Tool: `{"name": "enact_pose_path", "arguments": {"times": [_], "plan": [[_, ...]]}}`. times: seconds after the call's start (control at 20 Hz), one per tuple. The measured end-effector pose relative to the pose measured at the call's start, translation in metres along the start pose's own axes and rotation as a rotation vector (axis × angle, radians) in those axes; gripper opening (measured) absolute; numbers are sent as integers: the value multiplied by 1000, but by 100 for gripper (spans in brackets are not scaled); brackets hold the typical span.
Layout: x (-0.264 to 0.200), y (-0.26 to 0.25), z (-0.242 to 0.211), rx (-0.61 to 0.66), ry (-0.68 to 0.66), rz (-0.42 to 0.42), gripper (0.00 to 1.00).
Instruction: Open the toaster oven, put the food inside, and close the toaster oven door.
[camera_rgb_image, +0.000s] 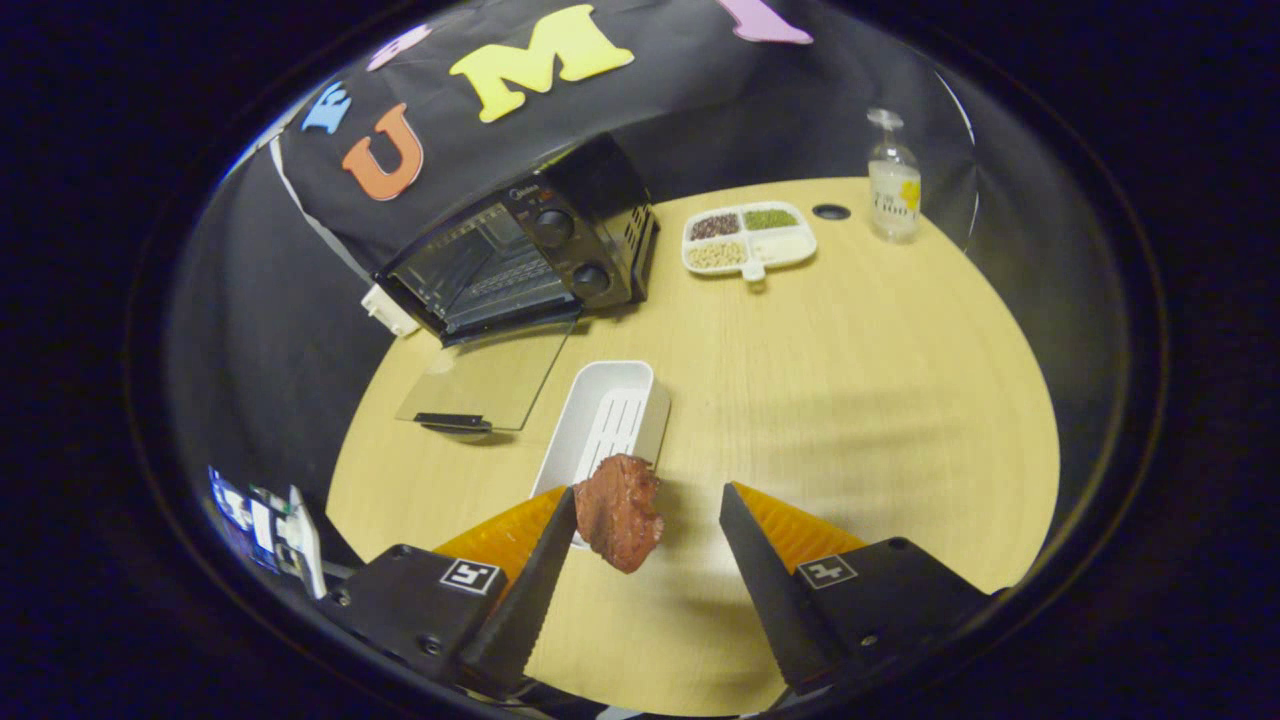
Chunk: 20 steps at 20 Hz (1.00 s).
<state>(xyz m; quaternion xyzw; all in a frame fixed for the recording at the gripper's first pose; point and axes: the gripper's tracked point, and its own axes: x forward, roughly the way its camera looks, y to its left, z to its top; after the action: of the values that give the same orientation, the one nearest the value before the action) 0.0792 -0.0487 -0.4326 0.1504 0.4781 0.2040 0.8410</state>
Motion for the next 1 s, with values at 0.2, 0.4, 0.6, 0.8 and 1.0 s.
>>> {"name": "enact_pose_path", "arguments": {"times": [0.2,0.4,0.6,0.8,1.0], "plan": [[9,14,-3,84,72,152,67],[15,19,-4,179,112,190,28],[11,20,-2,206,146,199,17],[-8,37,20,207,77,175,16],[-27,78,54,237,-50,173,16]]}}
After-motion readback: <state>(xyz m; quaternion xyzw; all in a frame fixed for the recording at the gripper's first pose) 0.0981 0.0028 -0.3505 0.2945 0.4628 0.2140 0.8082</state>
